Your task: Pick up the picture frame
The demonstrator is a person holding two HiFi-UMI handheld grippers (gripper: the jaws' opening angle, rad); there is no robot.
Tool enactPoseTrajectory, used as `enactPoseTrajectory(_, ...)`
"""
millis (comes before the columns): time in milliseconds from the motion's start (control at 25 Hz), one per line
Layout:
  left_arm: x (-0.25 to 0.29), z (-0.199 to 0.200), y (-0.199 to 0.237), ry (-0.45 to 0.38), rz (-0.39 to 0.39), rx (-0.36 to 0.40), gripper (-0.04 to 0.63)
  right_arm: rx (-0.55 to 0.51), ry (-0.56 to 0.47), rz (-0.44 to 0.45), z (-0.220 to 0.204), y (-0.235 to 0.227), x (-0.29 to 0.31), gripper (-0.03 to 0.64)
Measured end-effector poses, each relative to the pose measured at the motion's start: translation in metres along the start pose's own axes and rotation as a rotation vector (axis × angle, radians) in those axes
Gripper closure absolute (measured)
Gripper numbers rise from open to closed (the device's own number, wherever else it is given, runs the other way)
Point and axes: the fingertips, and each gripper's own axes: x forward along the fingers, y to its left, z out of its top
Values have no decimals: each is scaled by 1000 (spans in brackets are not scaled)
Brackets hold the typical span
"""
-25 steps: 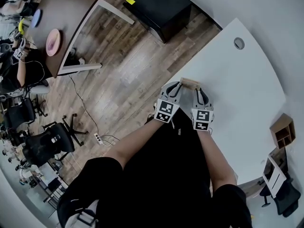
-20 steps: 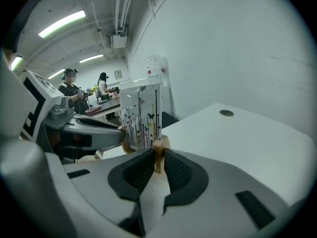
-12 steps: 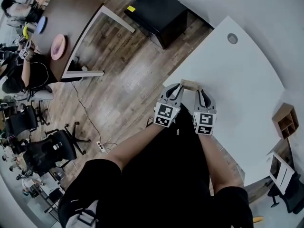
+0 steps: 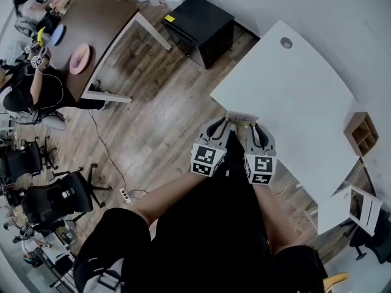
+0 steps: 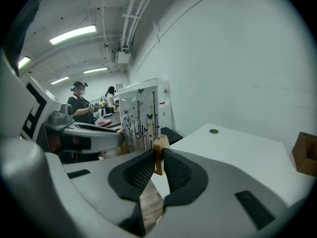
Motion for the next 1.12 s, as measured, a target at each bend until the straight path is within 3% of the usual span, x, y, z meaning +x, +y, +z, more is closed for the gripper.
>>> enactPoseTrajectory(280,-73,10,-37,-64,-38,-28,529,1,-74,-35,14,33,-75,546)
enactPoseTrajectory(600,-110,11,-63,-113,-96,-49,529,5,-89,-88,11,52,-124,546)
enactPoseTrajectory(1120,-99,24,-140,-104,-257,23,531,80,-130,-296,2,6,-192,547)
